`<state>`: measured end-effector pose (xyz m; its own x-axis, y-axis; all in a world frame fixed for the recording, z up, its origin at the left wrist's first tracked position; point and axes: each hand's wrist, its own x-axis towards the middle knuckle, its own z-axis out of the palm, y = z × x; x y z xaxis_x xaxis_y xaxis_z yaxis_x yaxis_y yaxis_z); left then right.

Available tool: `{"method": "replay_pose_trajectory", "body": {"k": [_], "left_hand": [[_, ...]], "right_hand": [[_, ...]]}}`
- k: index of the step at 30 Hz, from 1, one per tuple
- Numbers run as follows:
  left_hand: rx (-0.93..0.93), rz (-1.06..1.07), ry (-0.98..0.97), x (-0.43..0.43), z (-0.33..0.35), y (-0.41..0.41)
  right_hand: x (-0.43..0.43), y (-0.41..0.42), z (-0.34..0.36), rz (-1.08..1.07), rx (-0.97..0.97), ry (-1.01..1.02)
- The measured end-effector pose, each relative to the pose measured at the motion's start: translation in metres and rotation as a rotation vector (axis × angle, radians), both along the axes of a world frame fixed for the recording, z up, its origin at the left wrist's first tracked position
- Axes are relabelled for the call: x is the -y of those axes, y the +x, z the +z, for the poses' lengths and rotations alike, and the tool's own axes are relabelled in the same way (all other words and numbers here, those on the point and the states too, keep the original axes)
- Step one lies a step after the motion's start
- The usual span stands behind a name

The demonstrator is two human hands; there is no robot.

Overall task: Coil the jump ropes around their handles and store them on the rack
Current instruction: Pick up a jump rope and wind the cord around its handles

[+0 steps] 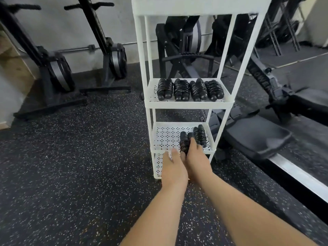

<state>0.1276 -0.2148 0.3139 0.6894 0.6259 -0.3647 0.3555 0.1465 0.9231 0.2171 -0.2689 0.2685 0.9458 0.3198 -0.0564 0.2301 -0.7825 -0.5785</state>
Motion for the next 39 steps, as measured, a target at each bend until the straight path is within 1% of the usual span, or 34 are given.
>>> {"method": "replay_pose_trajectory", "body": {"k": [3, 5, 6, 7, 9, 11, 13, 19, 23, 27, 31, 36, 39], "left_hand": [[-0.061, -0.133, 0.116, 0.003, -0.027, 0.001], [-0.105, -0.214, 0.222, -0.004, -0.045, 0.002], [-0.110, -0.206, 0.296, -0.011, -0.054, 0.002], [-0.122, -0.241, 0.428, -0.017, -0.062, 0.001], [-0.185, -0.365, 0.664, -0.025, -0.071, 0.003], [-0.285, -0.501, 0.782, -0.026, -0.075, 0.007], [-0.351, -0.565, 0.829, -0.023, -0.076, 0.009], [-0.434, -0.590, 0.803, -0.028, -0.085, 0.014], [-0.459, -0.602, 0.767, -0.028, -0.087, 0.015], [-0.469, -0.618, 0.777, -0.025, -0.088, 0.013], [-0.486, -0.625, 0.792, -0.025, -0.088, 0.011], [-0.518, -0.670, 0.785, -0.032, -0.082, 0.003], [-0.519, -0.655, 0.803, -0.038, -0.079, -0.001]], "right_hand": [[-0.011, 0.040, -0.022, -0.004, 0.043, -0.139], [-0.020, 0.062, -0.038, -0.010, 0.120, -0.229], [-0.024, 0.073, -0.046, -0.014, 0.153, -0.266], [-0.029, 0.082, -0.052, -0.020, 0.161, -0.293], [-0.036, 0.100, -0.062, -0.028, 0.150, -0.340], [-0.042, 0.115, -0.069, -0.023, 0.161, -0.382], [-0.048, 0.128, -0.073, -0.016, 0.188, -0.402], [-0.057, 0.154, -0.093, -0.037, 0.224, -0.468], [-0.053, 0.152, -0.103, -0.020, 0.233, -0.509], [-0.056, 0.145, -0.101, -0.028, 0.271, -0.564], [-0.054, 0.139, -0.102, -0.048, 0.219, -0.550], [-0.051, 0.135, -0.088, -0.007, 0.160, -0.582], [-0.052, 0.123, -0.074, 0.040, 0.159, -0.576]]}}
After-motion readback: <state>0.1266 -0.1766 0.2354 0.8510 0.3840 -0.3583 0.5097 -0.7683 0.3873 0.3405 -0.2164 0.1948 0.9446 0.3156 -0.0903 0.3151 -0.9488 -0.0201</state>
